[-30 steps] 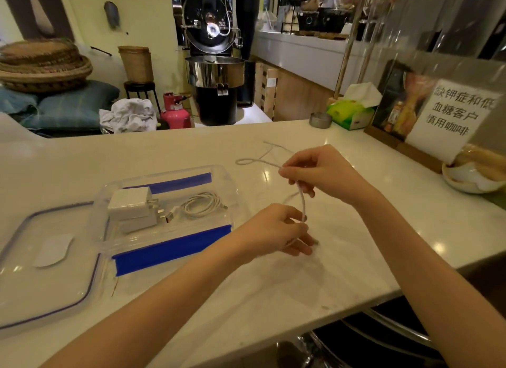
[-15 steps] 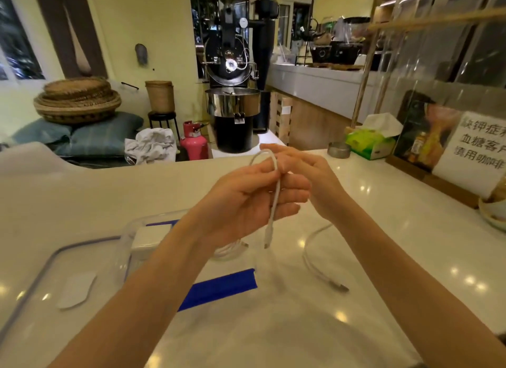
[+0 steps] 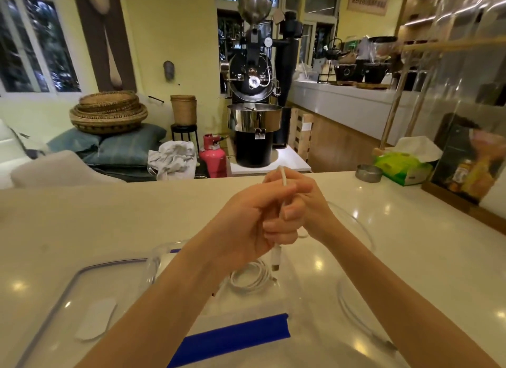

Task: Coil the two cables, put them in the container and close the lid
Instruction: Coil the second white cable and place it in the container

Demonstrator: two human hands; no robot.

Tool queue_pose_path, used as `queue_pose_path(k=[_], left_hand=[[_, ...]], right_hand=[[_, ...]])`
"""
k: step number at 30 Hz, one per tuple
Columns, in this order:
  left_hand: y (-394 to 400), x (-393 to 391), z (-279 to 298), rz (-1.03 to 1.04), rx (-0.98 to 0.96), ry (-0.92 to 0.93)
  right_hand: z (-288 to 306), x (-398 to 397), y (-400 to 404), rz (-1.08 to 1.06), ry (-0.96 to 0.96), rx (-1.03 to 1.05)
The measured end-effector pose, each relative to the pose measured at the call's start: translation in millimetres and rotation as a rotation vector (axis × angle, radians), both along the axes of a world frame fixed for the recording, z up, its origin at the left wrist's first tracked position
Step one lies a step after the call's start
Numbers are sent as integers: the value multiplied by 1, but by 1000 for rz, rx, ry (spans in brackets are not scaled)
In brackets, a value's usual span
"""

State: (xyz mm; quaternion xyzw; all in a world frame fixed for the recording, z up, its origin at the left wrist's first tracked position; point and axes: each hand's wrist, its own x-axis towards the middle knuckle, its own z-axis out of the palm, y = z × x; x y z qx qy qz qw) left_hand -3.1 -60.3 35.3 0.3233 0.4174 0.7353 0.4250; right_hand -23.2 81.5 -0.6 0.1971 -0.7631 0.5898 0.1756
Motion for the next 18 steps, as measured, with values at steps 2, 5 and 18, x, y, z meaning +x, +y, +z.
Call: queue_pose_path(k=[2, 5, 18], left_hand=[[-2, -7, -3, 41, -29, 52], [-13, -14, -3, 22, -71, 102], [-29, -64, 6, 348, 192, -51]], right_hand=[[-1, -8, 2, -110, 56, 59], [2, -9, -2, -222, 85, 143], [-7, 25, -28, -146, -121, 755]])
